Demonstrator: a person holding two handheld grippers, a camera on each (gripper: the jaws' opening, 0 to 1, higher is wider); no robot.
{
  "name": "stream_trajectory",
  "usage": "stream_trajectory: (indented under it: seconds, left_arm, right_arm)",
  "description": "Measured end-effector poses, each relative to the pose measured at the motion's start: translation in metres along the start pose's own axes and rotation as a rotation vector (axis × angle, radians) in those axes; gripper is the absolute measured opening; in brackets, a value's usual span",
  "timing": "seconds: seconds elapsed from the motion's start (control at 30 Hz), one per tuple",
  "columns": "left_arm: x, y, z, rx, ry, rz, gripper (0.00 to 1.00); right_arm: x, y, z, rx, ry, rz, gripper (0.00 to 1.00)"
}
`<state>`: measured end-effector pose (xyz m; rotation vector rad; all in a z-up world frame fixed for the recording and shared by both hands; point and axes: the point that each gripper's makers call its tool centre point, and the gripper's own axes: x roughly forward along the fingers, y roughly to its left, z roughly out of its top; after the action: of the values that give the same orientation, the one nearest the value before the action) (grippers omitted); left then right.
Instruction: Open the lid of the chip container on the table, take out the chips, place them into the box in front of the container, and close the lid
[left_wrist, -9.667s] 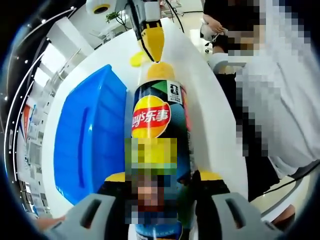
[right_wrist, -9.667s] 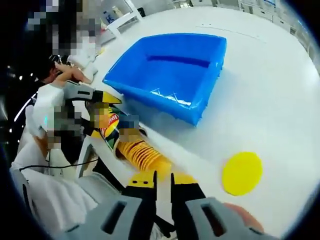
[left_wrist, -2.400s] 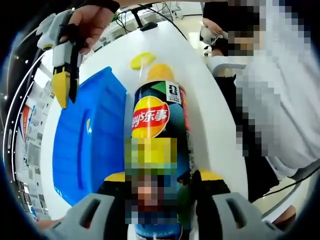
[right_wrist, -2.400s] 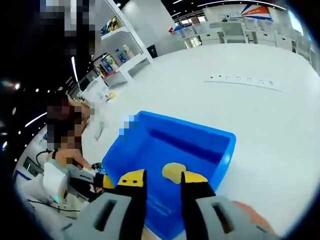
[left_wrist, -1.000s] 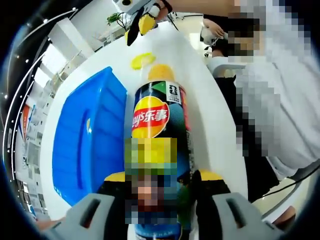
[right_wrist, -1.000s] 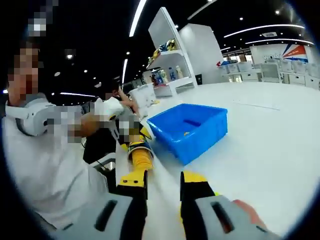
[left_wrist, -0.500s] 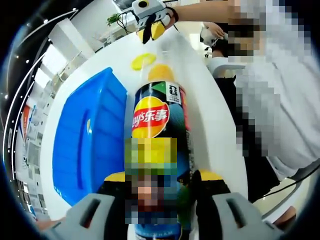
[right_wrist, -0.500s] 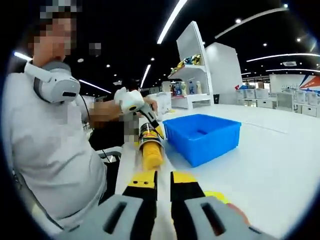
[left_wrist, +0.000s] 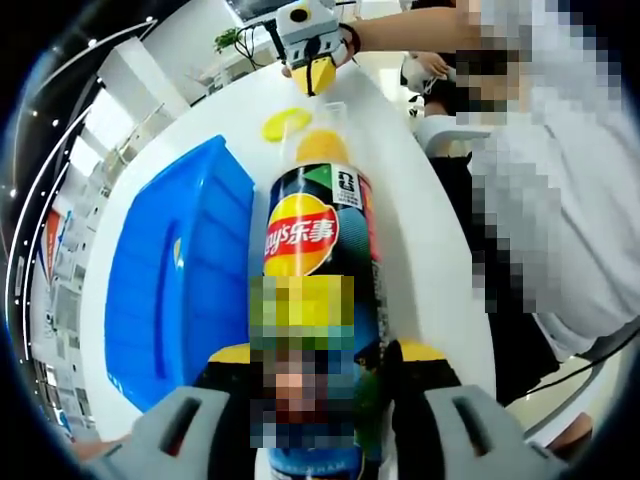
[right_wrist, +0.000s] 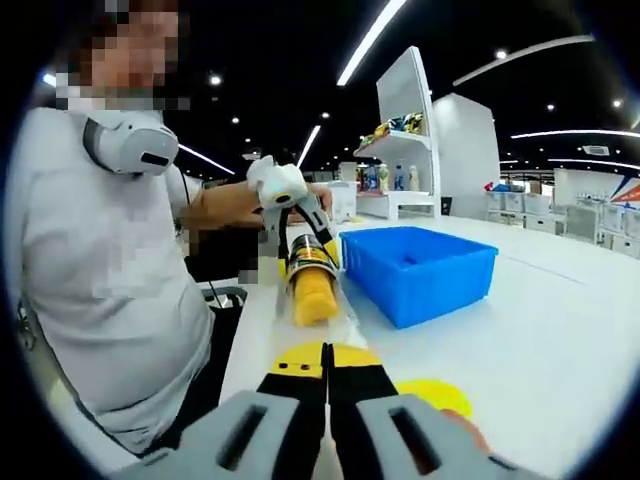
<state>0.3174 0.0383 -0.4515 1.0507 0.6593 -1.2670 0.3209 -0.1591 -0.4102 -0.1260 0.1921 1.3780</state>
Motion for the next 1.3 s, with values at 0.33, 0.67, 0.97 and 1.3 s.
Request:
stream_trajectory:
  seconds: [0.33,0.67,0.97,1.3]
  left_arm:
    - [0.0,0.0,0.001,0.001,-0.006,0.005,0.51]
    - [0.0,-0.001,0.004,0.009,-0.025,0.006,0.51]
    - [0.0,-0.001,0.005,0.012,-0.042,0.007,0.51]
    - [-0.001,0.0,0.003,0.009,-0.037,0.004,0.51]
  right_arm:
    - [0.01,0.0,-0.01,-0.005,0.032,0.006,0.01]
    - [0.023,0.006,-0.009,0.009,0.021,0.047,0.01]
    - [0.039,0.009,-0.008,0.035,-0.002,0.073,0.01]
    - [0.058,0.012,-0.003,0.015,0.002,0.104,0.01]
